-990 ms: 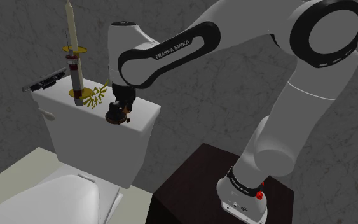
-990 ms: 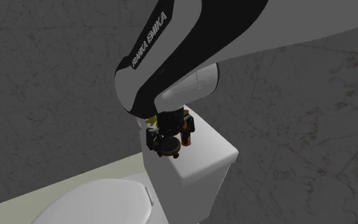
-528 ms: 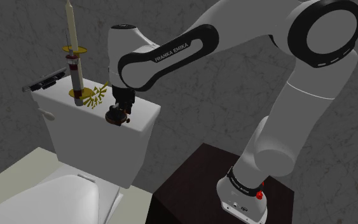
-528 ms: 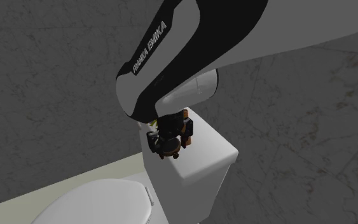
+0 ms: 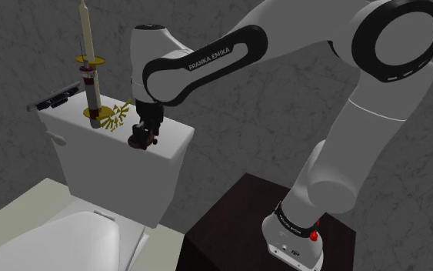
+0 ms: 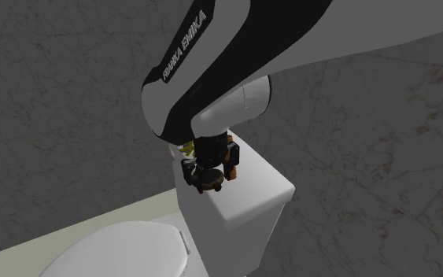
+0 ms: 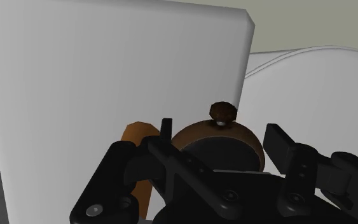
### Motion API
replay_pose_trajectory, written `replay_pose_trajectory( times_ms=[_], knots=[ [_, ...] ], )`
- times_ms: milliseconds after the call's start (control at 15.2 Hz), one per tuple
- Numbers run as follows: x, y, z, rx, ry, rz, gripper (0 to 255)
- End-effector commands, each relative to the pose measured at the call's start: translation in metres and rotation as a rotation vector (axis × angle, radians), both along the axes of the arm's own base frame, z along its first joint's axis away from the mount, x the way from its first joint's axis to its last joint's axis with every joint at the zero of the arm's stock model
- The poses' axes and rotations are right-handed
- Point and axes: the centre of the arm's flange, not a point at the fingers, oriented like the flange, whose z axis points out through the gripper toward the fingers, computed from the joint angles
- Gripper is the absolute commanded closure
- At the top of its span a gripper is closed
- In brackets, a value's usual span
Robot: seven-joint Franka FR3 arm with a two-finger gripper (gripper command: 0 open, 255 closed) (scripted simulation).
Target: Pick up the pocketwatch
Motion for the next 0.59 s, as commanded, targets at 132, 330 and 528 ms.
replay_pose_trajectory(
  times_ms=[132, 330, 528],
  knots=[
    [0.000, 0.000, 0.020, 0.000, 0.000, 0.000, 255],
    [0.000, 0.000, 0.036, 0.000, 0.000, 0.000, 255],
    [0.000, 0.000, 0.052, 0.000, 0.000, 0.000, 255]
  ],
)
